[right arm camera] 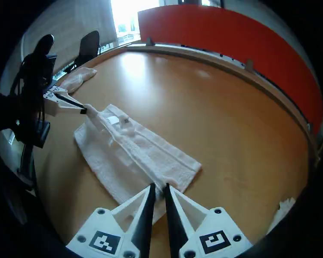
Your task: Fold towel
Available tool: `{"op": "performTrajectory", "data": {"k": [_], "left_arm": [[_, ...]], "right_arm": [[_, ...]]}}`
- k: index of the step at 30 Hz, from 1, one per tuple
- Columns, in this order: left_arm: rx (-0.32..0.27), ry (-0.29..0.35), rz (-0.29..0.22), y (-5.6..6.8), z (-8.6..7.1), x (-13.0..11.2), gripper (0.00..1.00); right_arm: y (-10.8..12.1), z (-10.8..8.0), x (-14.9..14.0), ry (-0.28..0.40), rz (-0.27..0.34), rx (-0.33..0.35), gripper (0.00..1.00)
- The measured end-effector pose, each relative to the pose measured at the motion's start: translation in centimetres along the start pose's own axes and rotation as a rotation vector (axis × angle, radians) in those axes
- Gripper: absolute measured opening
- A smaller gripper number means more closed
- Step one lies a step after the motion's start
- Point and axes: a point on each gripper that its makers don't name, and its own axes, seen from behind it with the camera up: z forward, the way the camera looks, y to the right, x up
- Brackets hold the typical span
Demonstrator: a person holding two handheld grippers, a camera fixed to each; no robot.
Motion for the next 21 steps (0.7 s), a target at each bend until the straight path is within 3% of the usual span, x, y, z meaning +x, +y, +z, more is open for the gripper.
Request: {"op": "performTrajectory", "data": {"k": [4, 7, 15, 21], "left_arm": [[0.009, -0.002, -0.003, -0.2, 0.7, -0.2, 0.08], [0.018, -0.009, 0.001, -0.4, 1.1, -0.4, 0.09], [0.044, -0.028, 0.034, -1.0, 1.9, -0.6, 0.3], [0.047, -0.031, 0.037, -1.1, 2.0, -0.4, 0.63]], "right_arm": [[0.4, 0.5, -0.4, -0.009, -0.001, -0.018, 0.24], [0.7, 0.7, -0.6, -0.015, -0.004, -0.034, 0.34], [1.7, 1.0, -0.9, -0.03, -0.017, -0.074, 0.57], [2.5, 1.0, -0.7, -0.025, -0.02, -0.098, 0.71]]}}
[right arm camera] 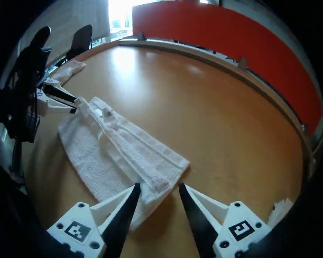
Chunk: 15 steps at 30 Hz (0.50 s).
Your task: Fold towel
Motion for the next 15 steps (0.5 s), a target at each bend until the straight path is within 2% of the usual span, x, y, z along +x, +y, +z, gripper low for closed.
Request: {"op": "performTrajectory", "data": {"k": [4, 7, 12, 15], "left_arm": [[0.011, -0.001, 0.003, -0.3, 0.1, 0.2, 0.67], [0.023, 0.0, 0.01, -0.7, 0.1, 0.3, 0.75], [0.045, 0.003, 0.01, -1.3, 0.1, 0.7, 0.78], [0.059, 0.006, 0.002, -1.8, 0.1, 1.0, 0.87]], "right_arm": [[0.6, 0.0, 0.3, 0.003, -0.009, -0.015, 0.79], [1.1, 0.1, 0.6, 0.01, -0.015, -0.029, 0.84], [2.1, 0.2, 1.3, 0.026, -0.01, -0.058, 0.87], [2.7, 0.3, 1.7, 0.039, -0.006, -0.074, 0.88]]}}
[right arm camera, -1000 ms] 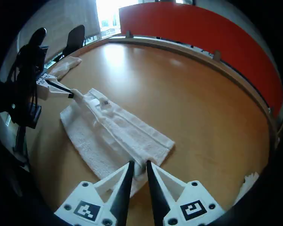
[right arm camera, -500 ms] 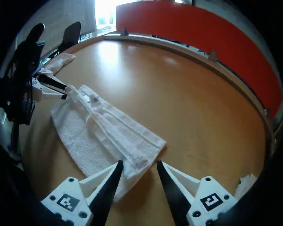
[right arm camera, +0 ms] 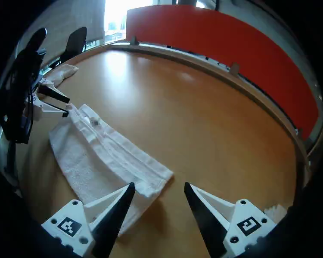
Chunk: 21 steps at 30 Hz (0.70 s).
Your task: Fold towel
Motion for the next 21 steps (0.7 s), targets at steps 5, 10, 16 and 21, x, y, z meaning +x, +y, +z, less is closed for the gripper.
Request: {"op": "performTrajectory", "data": {"k": [5, 10, 16, 21], "left_arm": [[0.028, 0.005, -0.012, -1.0, 0.0, 0.4, 0.9], [0.052, 0.01, -0.022, -1.8, -0.1, 0.7, 0.9], [0.049, 0.018, -0.039, -1.9, -0.5, 0.9, 0.92], [0.043, 0.022, -0.049, -1.7, -0.7, 0.9, 0.92]], "right_arm": [[0.8, 0.0, 0.6, 0.018, 0.0, -0.021, 0.89], [1.4, 0.0, 1.0, 0.035, -0.007, -0.042, 0.94], [1.6, -0.2, 1.4, 0.053, -0.007, -0.05, 1.0], [1.2, -0.5, 1.3, 0.059, 0.0, -0.049, 1.0]]}}
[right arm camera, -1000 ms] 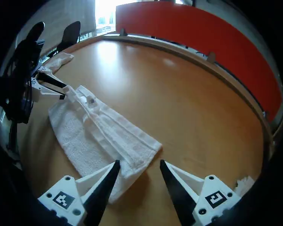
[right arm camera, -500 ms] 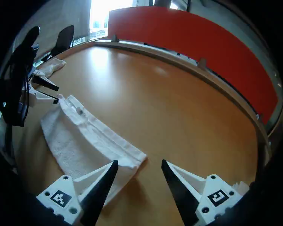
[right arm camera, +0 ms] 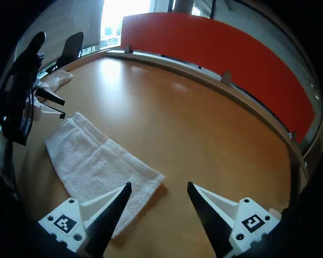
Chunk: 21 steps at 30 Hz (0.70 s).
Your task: Fold towel
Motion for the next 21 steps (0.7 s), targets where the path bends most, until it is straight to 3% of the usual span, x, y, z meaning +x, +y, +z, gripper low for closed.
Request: {"op": "performTrajectory", "data": {"k": [9, 21], "left_arm": [[-0.012, 0.003, -0.007, 0.6, -1.1, -0.7, 0.92], [-0.014, -0.003, -0.038, 1.7, -3.8, -3.5, 0.92]], "right_arm": [[-1.1, -1.3, -0.7, 0.004, 0.014, 0.01, 1.0], [-3.0, -4.1, -2.7, 0.001, 0.031, 0.014, 1.0]]}}
